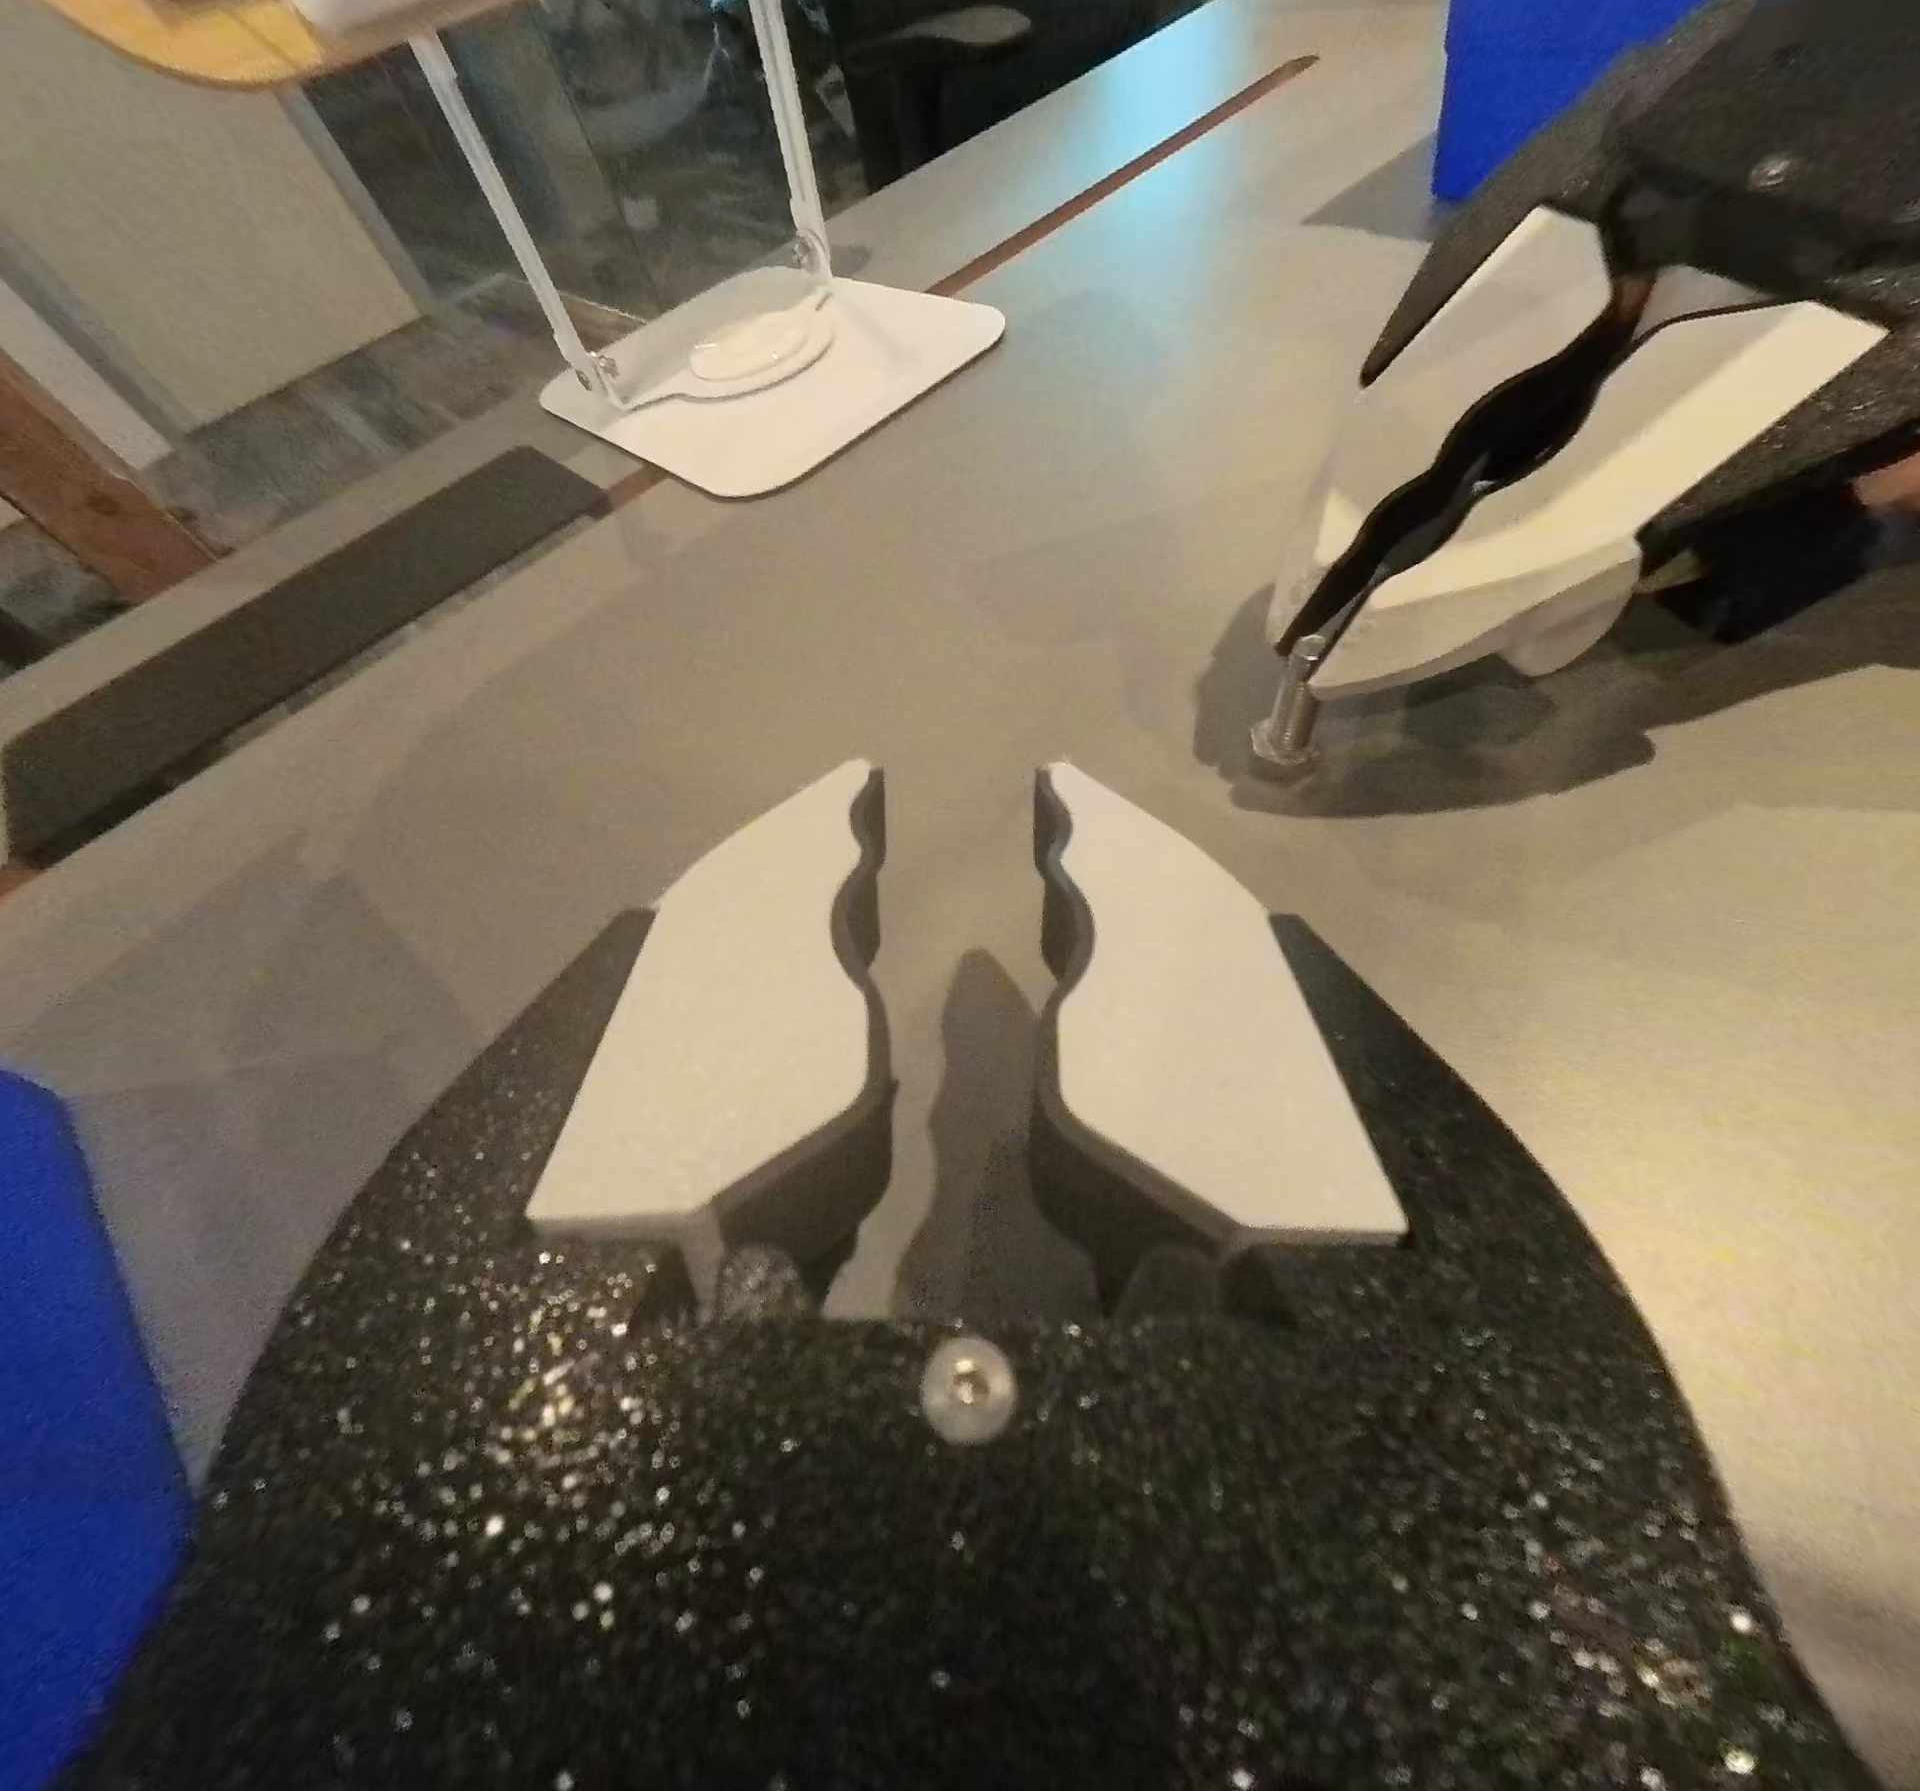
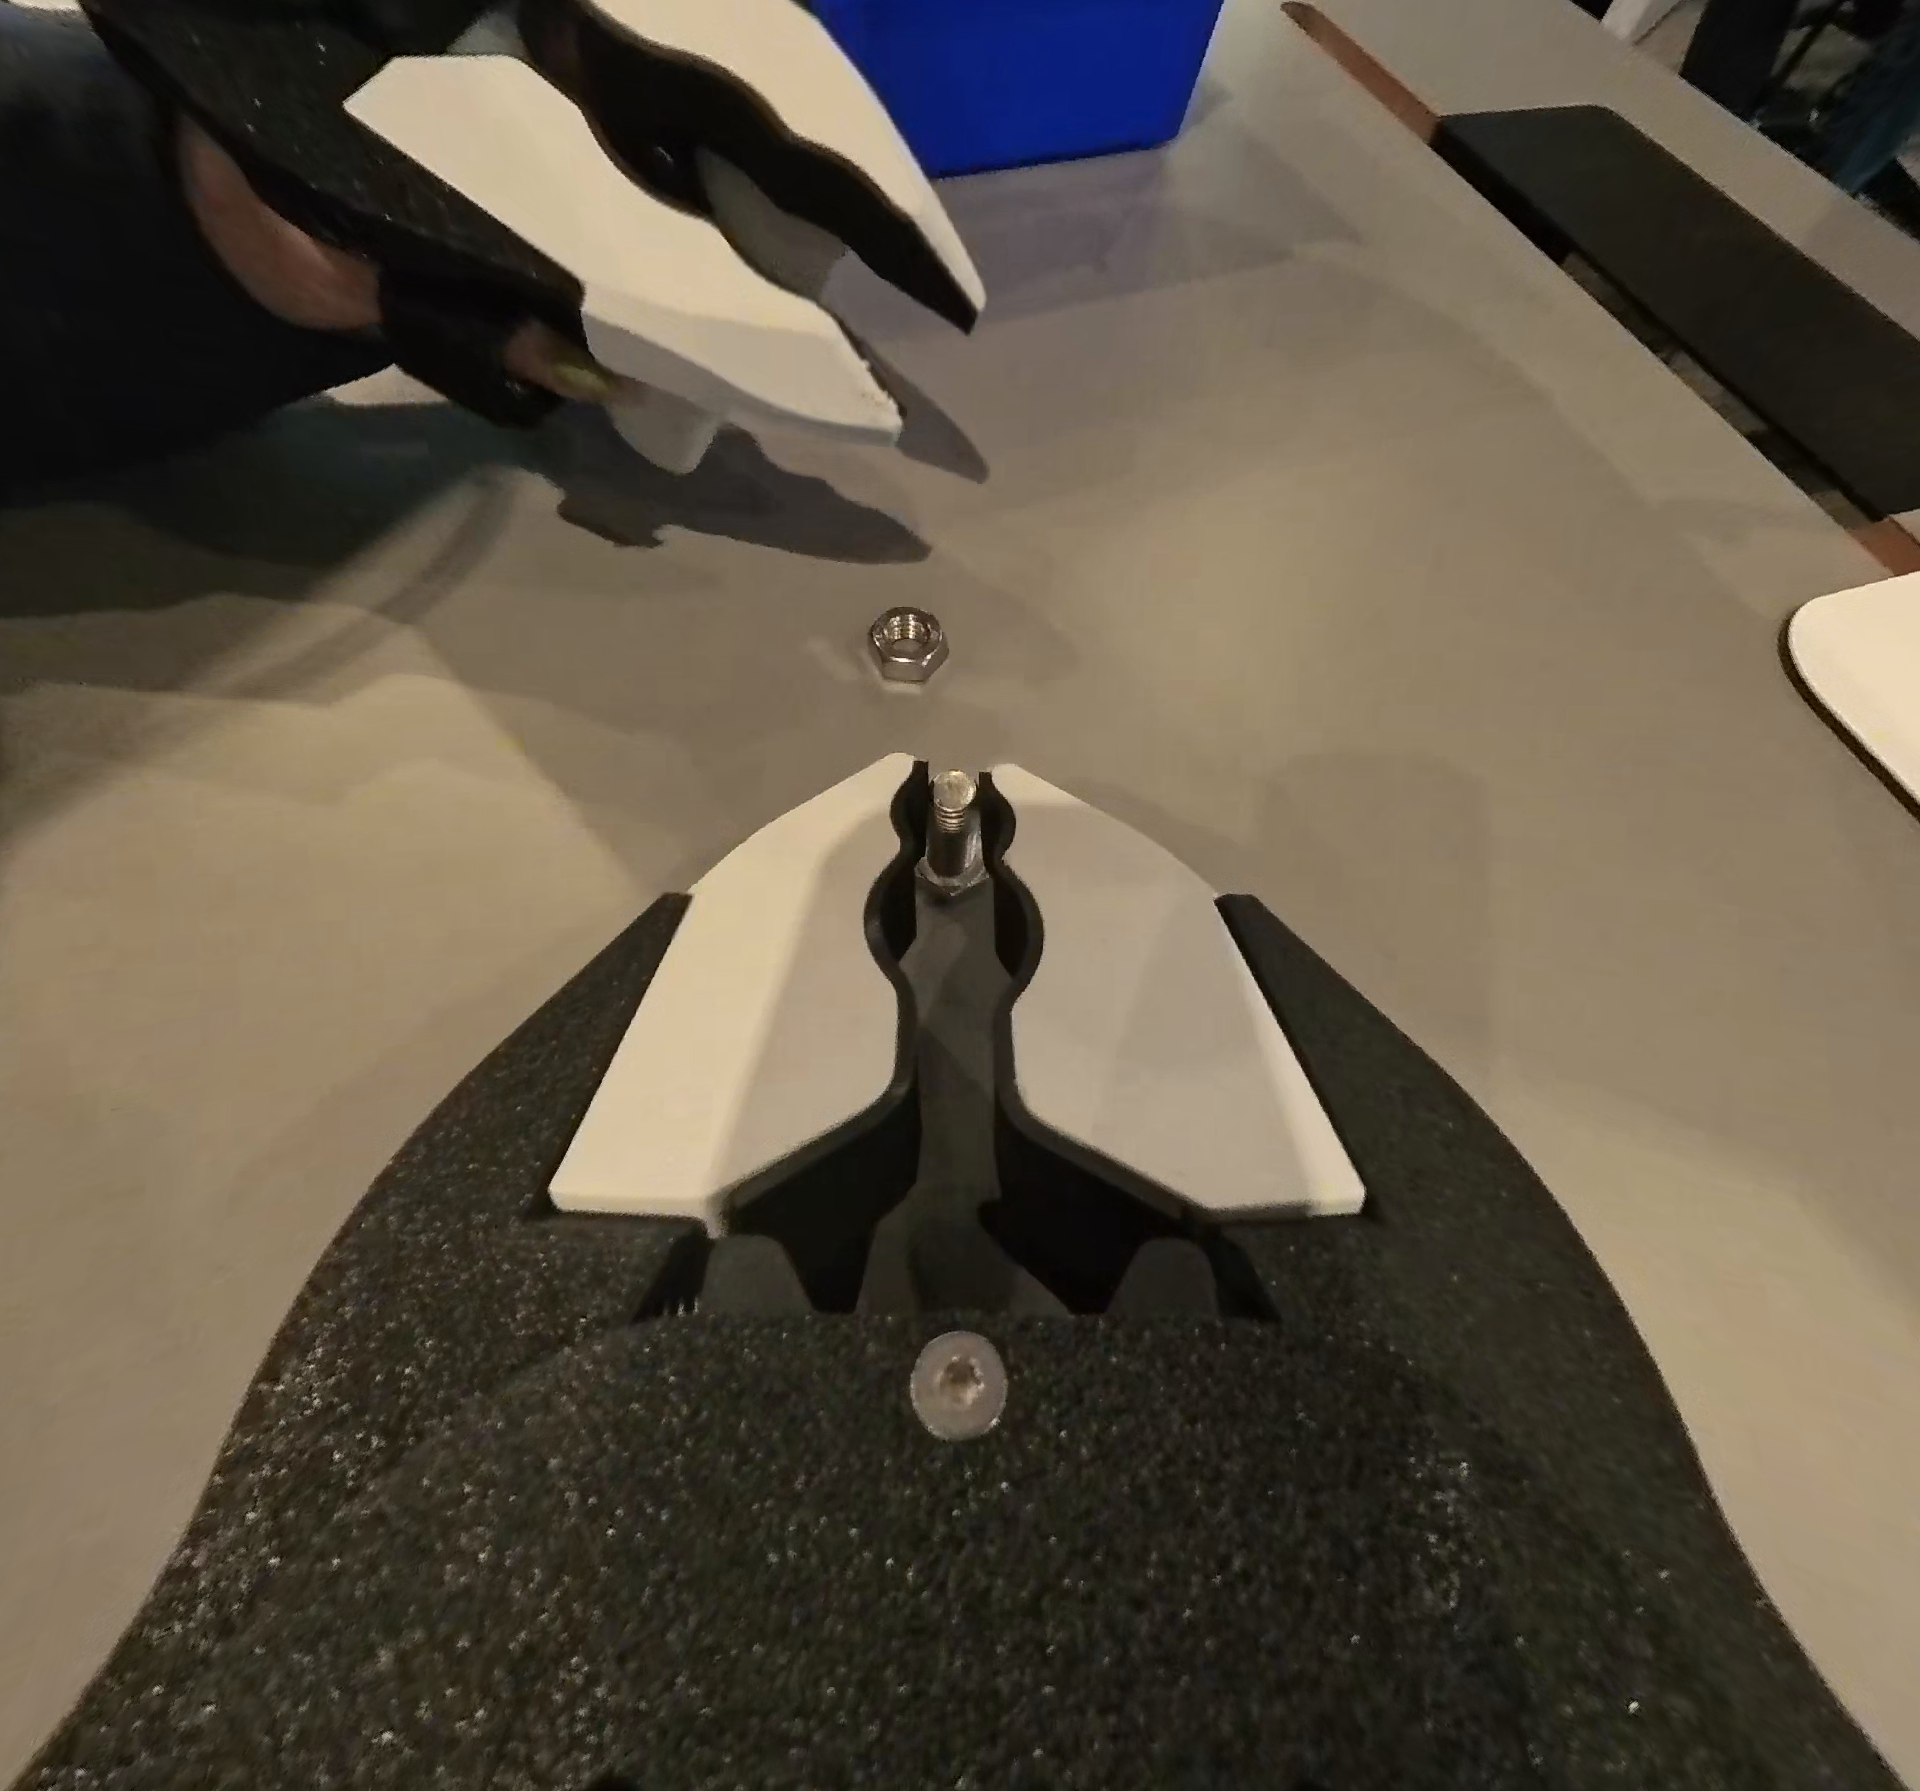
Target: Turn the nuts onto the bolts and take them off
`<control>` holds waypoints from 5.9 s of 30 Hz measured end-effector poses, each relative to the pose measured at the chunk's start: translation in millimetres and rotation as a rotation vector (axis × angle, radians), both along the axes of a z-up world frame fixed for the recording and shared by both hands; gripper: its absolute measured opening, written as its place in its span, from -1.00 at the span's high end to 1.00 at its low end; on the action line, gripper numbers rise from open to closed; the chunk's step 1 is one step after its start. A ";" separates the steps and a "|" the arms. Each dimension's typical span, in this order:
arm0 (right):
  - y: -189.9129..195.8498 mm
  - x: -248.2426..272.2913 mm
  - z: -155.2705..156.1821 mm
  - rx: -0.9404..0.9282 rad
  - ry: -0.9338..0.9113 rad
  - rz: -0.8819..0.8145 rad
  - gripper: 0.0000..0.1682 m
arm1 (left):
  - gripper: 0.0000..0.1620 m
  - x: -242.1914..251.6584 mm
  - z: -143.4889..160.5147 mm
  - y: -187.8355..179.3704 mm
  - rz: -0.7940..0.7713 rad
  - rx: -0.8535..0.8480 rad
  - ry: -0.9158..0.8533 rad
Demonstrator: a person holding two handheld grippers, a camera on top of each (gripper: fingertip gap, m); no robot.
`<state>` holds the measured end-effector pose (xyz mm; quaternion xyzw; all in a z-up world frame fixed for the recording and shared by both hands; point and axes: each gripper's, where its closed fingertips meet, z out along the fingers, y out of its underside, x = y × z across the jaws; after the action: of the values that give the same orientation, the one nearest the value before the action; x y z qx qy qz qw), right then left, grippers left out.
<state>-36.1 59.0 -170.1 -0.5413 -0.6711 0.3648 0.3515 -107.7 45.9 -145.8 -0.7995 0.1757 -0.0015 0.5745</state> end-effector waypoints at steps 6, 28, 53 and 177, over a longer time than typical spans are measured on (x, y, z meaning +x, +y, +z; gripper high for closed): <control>-2.8 1.0 1.3 -0.018 0.007 0.024 0.81 | 0.60 7.5 -12.9 -1.1 -0.049 -0.084 -0.040; 43.1 15.0 50.0 -0.002 0.360 -0.202 0.71 | 0.73 30.0 -55.3 2.7 -0.144 -0.505 0.069; 55.3 20.0 54.6 0.015 0.409 -0.272 0.75 | 0.77 86.7 -11.0 21.0 -0.305 -0.422 0.123; -0.4 11.8 14.0 -0.144 0.075 0.108 0.70 | 0.64 83.3 -52.3 14.8 -0.408 -0.456 -0.004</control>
<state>-24.2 58.6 -156.1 -0.5141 -0.6578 0.4504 0.3165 -24.4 60.8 -198.1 -0.8559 0.3267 -0.1578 0.3686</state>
